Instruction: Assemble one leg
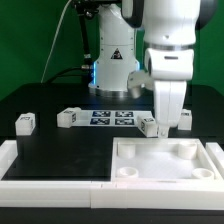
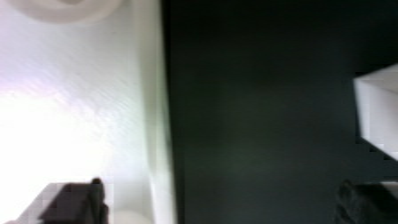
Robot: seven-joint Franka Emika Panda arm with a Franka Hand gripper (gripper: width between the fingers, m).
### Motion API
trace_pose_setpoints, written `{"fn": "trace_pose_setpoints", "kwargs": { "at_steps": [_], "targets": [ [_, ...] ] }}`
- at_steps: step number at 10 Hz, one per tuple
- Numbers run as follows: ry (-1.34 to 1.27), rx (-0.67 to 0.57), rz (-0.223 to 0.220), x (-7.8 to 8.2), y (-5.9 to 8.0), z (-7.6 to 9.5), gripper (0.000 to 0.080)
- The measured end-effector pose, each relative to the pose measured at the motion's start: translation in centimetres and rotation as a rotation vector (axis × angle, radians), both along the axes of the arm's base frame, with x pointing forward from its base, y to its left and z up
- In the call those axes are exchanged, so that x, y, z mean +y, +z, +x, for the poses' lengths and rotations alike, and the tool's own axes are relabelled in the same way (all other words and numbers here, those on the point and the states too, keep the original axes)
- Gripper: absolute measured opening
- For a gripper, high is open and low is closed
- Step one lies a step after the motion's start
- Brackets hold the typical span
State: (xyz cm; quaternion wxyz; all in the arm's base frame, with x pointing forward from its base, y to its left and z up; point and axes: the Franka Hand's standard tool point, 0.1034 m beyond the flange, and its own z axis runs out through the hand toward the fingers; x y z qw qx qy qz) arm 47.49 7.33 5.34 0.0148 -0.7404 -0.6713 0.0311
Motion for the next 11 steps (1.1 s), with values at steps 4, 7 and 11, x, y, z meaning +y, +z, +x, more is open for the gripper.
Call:
{"fn": "trace_pose_setpoints", "kwargs": {
  "at_steps": [4,7,11],
  "targets": [
    [-0.105,-0.016,-0.018,-0.1,1.9,-1.2,0.0648],
    [-0.201,-0.018,-0.023,-0.1,1.9,-1.2,0.0648],
    [-0.887,-0.023,-0.058,1.2,1.9,-2.4,0.0648]
  ]
}}
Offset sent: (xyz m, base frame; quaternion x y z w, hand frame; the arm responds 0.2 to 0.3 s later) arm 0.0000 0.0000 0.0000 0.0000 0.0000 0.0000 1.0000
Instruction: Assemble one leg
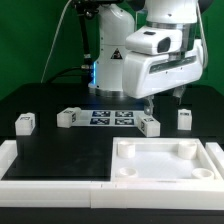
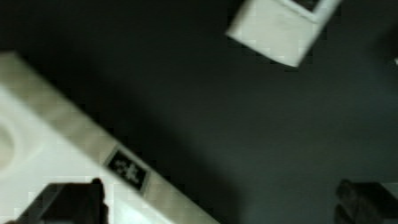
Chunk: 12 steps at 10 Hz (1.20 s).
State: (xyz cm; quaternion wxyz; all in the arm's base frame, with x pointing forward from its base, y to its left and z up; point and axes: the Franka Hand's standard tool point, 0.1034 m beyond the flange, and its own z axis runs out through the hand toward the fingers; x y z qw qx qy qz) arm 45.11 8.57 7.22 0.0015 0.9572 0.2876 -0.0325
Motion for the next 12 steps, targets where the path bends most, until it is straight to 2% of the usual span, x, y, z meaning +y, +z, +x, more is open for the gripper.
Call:
{"fn": "trace_pose_setpoints", "kwargs": {
  "at_steps": [5,8,10,11,12],
  "targets": [
    [-0.828,0.046,0.016,3.6,-0.7,-2.1,0.0648],
    [-0.855,0.081,0.002,3.5,-0.6,-2.2,0.0648],
    [-0.773,0.133,-0.008,2.6,-0.8,-2.2,0.0648],
    [-0.783,0.213,-0.036,2.7,-1.4,-3.4,0.0648],
    [-0.771,0.343,-0.065,3.0,-2.0,-5.0,0.0648]
  ]
}}
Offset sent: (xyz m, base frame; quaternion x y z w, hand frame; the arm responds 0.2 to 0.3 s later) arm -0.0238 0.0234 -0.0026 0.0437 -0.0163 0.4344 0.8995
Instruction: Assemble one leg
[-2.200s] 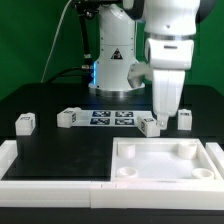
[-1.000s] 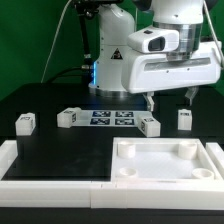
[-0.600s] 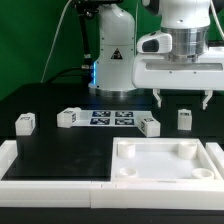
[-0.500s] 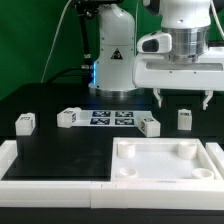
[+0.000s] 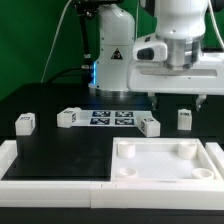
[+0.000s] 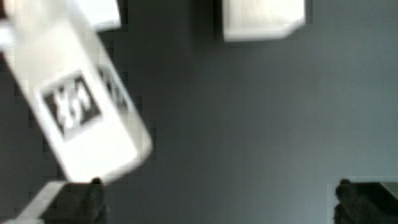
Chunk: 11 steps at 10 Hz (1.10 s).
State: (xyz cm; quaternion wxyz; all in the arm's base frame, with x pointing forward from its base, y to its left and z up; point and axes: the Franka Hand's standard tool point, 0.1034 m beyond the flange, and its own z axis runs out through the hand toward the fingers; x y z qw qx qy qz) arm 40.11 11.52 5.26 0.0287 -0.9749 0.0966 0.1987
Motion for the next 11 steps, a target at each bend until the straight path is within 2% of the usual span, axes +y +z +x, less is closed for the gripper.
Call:
{"fn": "trace_pose_setpoints", "kwargs": {
  "at_steps": [2,3,4,6,7,10,11],
  "targets": [
    [0.019,0.177,0.063,0.7,-0.4,-1.3,0.0648],
    [0.026,0.323,0.095,1.5,-0.1,-2.7,0.0648],
    [0.021,0.441,0.126,2.3,0.1,-3.2,0.0648],
    [0.026,0.631,0.162,2.4,0.3,-3.9,0.0648],
    [0.023,0.631,0.167,2.5,-0.4,-3.2,0.0648],
    [0.024,0.627,0.164,2.5,-0.6,-3.3,0.0648],
    [0.023,0.595,0.153,2.9,-1.6,-3.7,0.0648]
  ]
}}
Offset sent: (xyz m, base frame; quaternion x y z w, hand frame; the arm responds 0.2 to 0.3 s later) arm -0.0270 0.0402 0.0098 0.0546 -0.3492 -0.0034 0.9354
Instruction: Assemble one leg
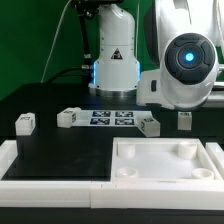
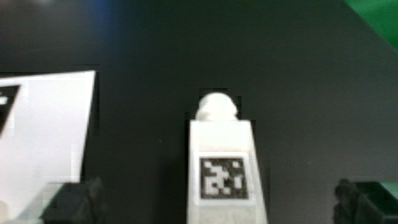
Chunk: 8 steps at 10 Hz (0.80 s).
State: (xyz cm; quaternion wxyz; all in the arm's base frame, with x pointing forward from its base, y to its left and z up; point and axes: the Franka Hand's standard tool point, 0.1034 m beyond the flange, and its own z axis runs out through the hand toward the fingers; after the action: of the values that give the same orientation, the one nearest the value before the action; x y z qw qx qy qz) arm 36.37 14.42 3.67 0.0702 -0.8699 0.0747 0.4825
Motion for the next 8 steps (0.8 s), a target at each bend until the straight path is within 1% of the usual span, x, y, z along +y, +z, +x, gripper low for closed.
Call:
{"fn": "trace_pose_setpoints", "kwargs": {
  "at_steps": [2,3,5,8],
  "targets": [
    [0.019,-0.015,-0.010,1.1,-1.3,-1.6,0.0648],
    [0.026,-0.013,-0.008,1.4,-1.7,-2.3,0.0648],
    [0.034,-0.019,0.007,1.2,-2.3,-2.6,0.0648],
    [0.029,-0.020,0.001,0.8,-2.7,-2.8,0.0648]
  ]
}}
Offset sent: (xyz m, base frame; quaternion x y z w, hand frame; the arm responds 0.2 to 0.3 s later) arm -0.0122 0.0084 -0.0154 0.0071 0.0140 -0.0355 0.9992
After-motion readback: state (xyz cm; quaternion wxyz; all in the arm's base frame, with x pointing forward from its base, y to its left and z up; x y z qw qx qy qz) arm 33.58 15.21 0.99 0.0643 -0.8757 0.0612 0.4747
